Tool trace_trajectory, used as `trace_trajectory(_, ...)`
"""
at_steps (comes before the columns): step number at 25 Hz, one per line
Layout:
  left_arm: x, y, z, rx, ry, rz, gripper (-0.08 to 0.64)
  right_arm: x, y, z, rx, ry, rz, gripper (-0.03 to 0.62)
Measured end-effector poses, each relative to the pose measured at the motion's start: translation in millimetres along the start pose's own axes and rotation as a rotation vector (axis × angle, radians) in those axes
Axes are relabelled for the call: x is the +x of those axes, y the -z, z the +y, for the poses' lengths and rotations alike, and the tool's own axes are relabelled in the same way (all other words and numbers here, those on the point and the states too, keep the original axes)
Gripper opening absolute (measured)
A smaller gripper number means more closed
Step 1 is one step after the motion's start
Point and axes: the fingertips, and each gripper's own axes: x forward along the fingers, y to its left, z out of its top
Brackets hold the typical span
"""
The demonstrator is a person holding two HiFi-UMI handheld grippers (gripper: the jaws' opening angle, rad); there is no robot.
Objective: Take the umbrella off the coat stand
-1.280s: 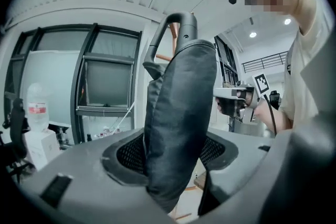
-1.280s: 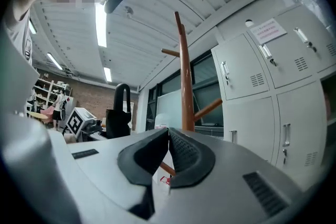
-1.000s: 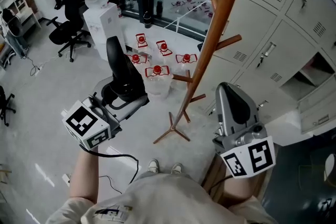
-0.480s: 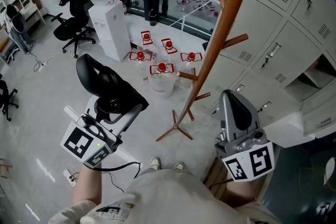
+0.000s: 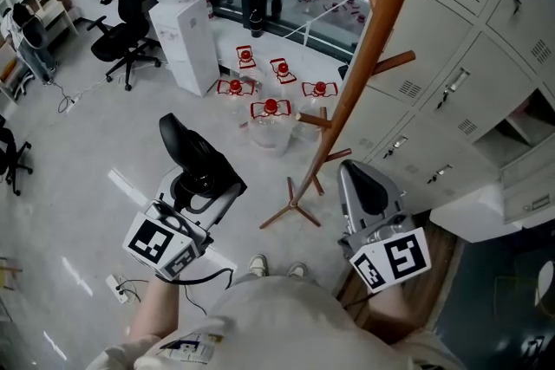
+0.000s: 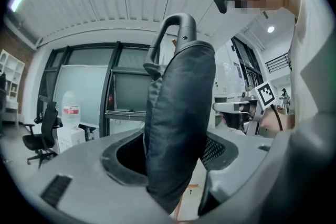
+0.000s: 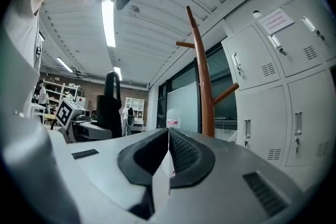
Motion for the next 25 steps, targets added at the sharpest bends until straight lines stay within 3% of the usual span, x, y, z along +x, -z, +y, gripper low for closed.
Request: trace_trajectory(25,8.0,1.5,-10.5,-0.010,0.031,0.018,0.287,-2.3,0.9,2.5,0.024,-0.029,0.001,0.008)
